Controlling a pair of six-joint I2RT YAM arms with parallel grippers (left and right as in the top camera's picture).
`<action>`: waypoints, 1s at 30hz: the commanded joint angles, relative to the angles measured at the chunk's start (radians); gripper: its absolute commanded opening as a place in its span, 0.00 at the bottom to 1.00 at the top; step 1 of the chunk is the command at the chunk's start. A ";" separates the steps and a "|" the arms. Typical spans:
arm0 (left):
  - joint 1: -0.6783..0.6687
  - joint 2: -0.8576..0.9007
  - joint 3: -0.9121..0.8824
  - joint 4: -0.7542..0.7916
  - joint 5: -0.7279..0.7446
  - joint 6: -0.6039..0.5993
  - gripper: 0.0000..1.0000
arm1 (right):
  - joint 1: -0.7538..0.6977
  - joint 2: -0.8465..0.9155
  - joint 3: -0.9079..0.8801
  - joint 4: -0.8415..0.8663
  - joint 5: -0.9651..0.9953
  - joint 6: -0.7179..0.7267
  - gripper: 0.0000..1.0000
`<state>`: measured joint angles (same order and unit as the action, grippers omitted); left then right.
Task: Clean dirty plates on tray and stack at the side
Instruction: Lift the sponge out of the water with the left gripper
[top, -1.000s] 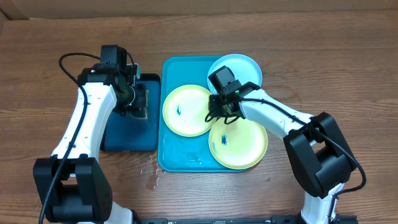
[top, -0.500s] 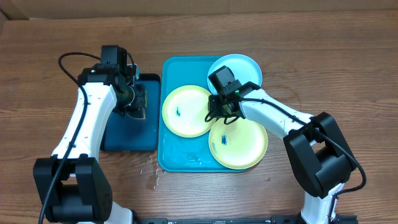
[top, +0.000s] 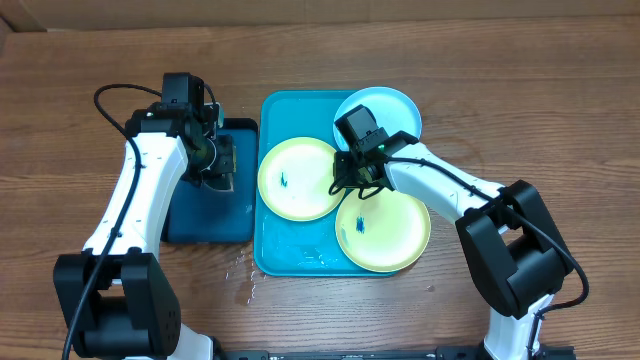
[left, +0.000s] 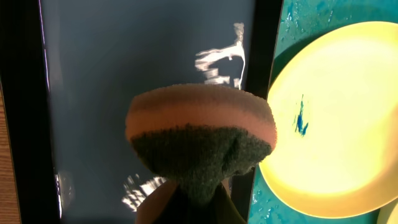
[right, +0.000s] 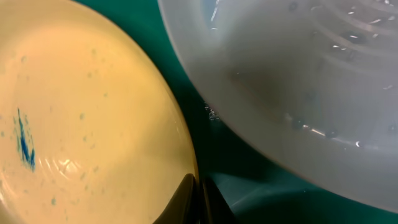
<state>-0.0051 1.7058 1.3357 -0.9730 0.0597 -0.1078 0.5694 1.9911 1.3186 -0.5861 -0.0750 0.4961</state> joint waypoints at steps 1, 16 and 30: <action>-0.002 -0.009 0.015 0.002 -0.012 0.004 0.04 | -0.004 0.008 0.026 0.005 -0.006 0.002 0.04; -0.002 -0.009 0.015 0.011 -0.018 0.012 0.04 | -0.004 0.008 0.026 0.016 -0.031 0.002 0.04; -0.108 -0.009 0.015 0.086 0.135 0.061 0.04 | -0.002 0.008 0.025 0.001 -0.061 0.006 0.04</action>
<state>-0.0753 1.7058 1.3357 -0.8940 0.1013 -0.0708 0.5690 1.9911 1.3186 -0.5900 -0.1101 0.4976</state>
